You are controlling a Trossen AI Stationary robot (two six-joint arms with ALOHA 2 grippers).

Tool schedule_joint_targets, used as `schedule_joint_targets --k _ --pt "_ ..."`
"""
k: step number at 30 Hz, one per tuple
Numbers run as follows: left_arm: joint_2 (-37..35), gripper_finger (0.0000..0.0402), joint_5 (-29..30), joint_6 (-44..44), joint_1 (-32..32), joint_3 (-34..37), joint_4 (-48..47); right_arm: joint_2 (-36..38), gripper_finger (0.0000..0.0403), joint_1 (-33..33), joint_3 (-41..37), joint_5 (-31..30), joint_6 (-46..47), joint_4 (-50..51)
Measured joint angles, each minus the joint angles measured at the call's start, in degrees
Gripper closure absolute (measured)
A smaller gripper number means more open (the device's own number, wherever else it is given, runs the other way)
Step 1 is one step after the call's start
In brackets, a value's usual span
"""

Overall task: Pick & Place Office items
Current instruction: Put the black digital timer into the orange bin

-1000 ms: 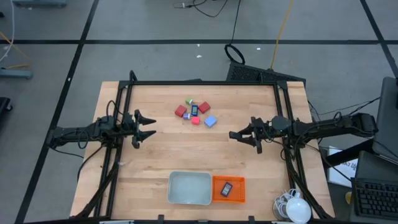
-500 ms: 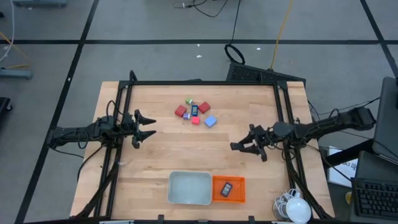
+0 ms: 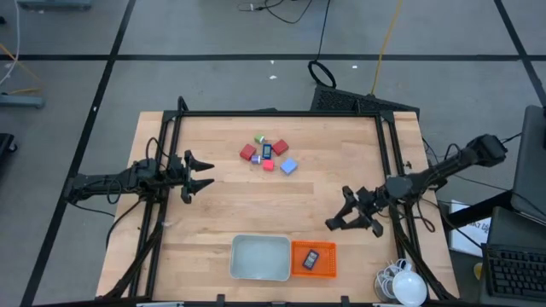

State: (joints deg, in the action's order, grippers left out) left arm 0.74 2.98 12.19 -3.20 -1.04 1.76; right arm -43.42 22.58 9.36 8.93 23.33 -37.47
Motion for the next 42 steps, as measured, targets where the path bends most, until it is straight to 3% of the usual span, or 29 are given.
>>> schedule_joint_targets --k 17,31,42 --pt "0.0 0.0131 0.0 0.0 0.0 0.0 0.0 -8.8 0.0238 17.6 0.0 -13.5 -1.8 -9.4" --pt "0.0 0.0131 0.0 0.0 0.0 0.0 0.0 -23.5 0.0238 19.5 0.5 -13.7 -3.1 -28.1" --pt "0.0 0.0131 0.0 0.0 0.0 0.0 0.0 -32.7 0.0238 19.5 7.7 -13.5 -4.9 -30.0"
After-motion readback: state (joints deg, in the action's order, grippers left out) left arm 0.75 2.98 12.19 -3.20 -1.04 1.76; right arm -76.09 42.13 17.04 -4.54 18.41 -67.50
